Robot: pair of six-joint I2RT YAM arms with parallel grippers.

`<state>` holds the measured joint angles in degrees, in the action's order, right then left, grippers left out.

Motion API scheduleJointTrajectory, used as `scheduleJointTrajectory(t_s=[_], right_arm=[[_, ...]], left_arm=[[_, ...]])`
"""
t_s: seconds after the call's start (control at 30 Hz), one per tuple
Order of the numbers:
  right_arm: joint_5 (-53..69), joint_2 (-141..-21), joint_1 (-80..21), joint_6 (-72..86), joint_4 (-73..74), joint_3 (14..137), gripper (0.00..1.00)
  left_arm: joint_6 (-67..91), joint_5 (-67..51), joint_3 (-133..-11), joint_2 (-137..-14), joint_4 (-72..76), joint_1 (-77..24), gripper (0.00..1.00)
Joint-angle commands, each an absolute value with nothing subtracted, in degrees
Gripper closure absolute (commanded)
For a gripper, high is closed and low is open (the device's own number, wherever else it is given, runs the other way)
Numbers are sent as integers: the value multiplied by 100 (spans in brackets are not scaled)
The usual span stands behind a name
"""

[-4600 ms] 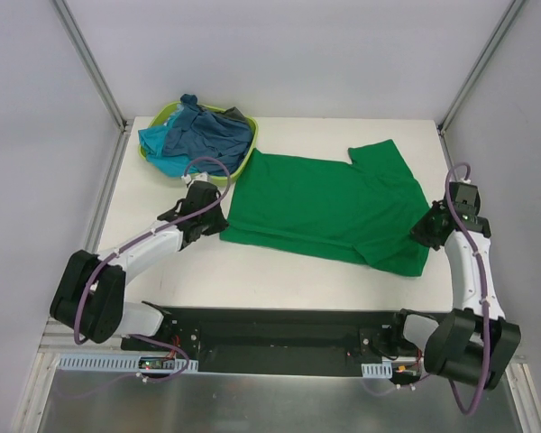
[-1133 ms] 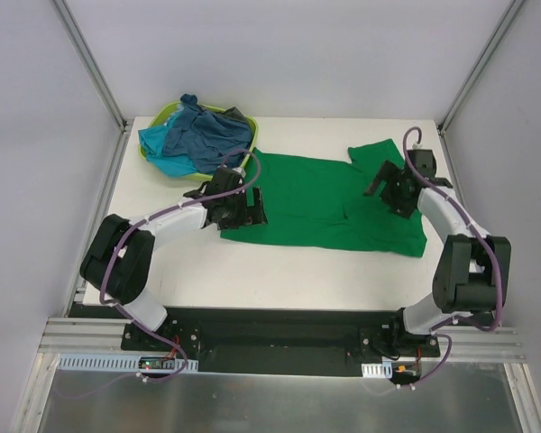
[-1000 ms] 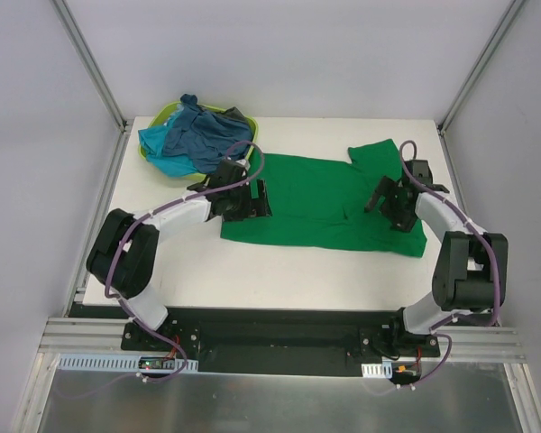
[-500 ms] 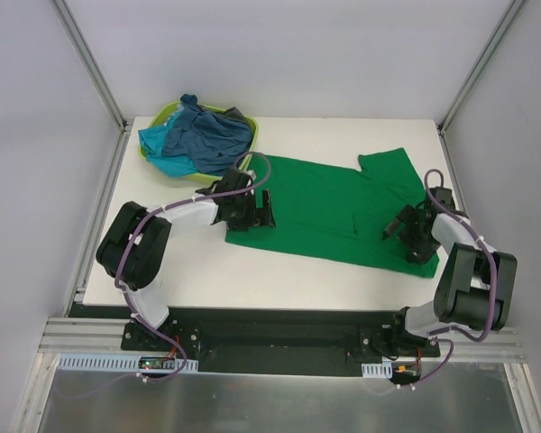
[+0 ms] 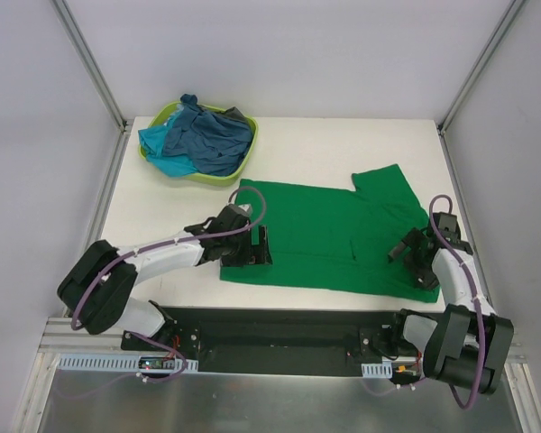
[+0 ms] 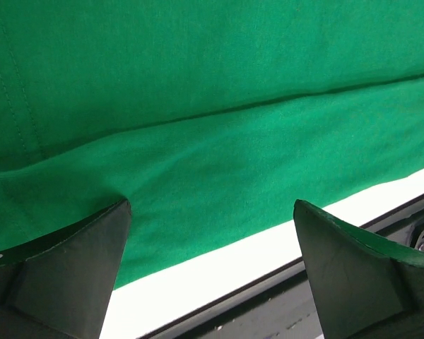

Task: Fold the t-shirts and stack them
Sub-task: Fold the flattened tshirt in 1/3 of the way

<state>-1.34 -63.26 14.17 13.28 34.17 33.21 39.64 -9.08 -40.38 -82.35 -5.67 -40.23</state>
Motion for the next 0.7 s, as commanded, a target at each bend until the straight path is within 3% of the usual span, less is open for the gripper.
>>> scheduleJointTrajectory(t_s=[0.0,0.33,0.5,0.67], right_arm=[[-536,-6038,1468,1196,3832,3270,4],[-369,-5617,1468,862,4025,3892,4],[-150,-5423,1468,651,3938,4245,4],[228,-5221,1468,563,3613,4289,4]], left_arm=[[4350,-554,-3613,-7753,-1081,-4157,1],[4132,261,-4419,-7444,-1607,-4562,1],[3464,1440,-6000,-8145,-2442,-4527,1],[3068,1494,-7678,-9471,-2820,-4123,1]])
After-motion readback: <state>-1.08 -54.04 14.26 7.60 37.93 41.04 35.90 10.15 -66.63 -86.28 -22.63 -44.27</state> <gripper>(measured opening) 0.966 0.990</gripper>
